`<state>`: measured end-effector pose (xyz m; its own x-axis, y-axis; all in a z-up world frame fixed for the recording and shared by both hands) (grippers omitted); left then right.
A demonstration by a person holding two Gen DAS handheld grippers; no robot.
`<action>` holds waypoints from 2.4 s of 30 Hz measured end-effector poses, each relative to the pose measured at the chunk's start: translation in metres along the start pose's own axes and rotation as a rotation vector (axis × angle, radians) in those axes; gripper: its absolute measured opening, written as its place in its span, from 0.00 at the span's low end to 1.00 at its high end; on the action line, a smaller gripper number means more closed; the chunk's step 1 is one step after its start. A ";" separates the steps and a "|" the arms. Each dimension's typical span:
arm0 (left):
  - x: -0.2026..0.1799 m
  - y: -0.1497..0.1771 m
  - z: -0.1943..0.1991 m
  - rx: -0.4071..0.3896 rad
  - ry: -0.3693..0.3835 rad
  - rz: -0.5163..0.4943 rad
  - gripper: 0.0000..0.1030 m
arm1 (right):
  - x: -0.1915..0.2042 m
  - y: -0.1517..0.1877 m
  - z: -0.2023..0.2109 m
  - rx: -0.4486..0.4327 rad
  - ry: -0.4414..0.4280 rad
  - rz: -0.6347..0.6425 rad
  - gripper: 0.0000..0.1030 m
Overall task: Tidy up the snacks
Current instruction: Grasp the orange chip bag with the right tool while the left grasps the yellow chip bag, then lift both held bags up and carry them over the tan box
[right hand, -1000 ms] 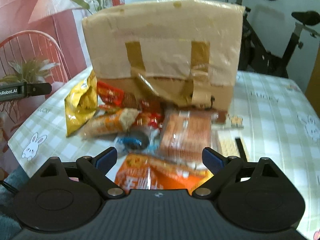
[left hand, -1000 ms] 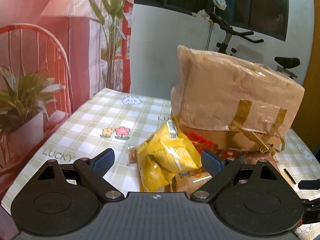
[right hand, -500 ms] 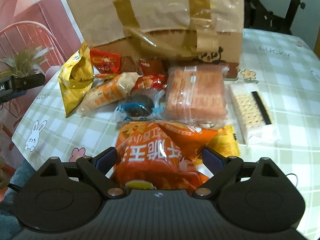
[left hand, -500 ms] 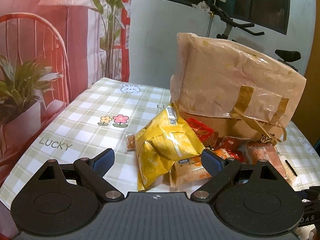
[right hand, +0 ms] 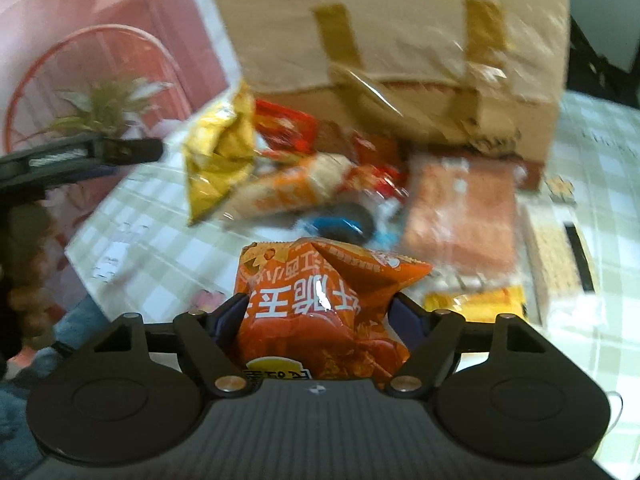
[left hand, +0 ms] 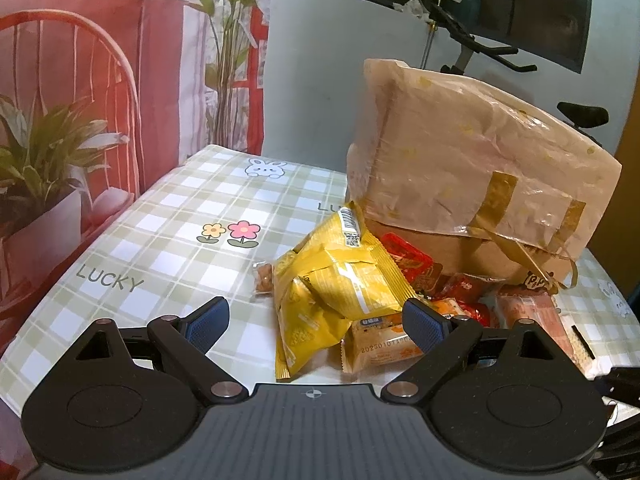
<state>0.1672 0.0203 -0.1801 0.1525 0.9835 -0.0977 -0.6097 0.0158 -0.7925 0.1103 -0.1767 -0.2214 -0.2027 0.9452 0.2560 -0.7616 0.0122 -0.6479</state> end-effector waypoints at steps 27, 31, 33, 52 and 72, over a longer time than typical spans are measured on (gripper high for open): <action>-0.010 -0.025 -0.097 0.121 -0.024 -0.010 0.88 | -0.026 -0.035 0.012 -0.178 0.108 0.036 0.75; 0.004 -0.024 -0.081 0.082 -0.013 0.026 0.75 | -0.025 -0.037 0.012 -0.182 0.102 0.039 0.75; 0.010 -0.021 -0.072 0.064 -0.008 0.024 0.74 | -0.025 -0.036 0.013 -0.188 0.101 0.039 0.75; 0.000 -0.062 0.042 -0.173 0.040 -0.032 0.73 | 0.008 -0.057 0.065 -0.349 0.019 0.125 0.75; -0.099 -0.175 0.015 -0.325 0.212 -0.141 0.74 | -0.031 -0.196 0.095 -0.586 0.171 0.230 0.75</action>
<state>0.2478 -0.0767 -0.0228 0.3944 0.9164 -0.0690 -0.2987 0.0568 -0.9526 0.2069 -0.2392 -0.0339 -0.1828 0.9829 -0.0229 -0.2391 -0.0670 -0.9687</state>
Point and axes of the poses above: each gripper's, at about its wrist camera, not at the fingertips, and z roughly against the way its jaws point, x to its left, y to its underside, the point moved 2 cm from there along -z, roughly the way its jaws point, and after that the axes turned 2 degrees about y, right-handed, at the moved point
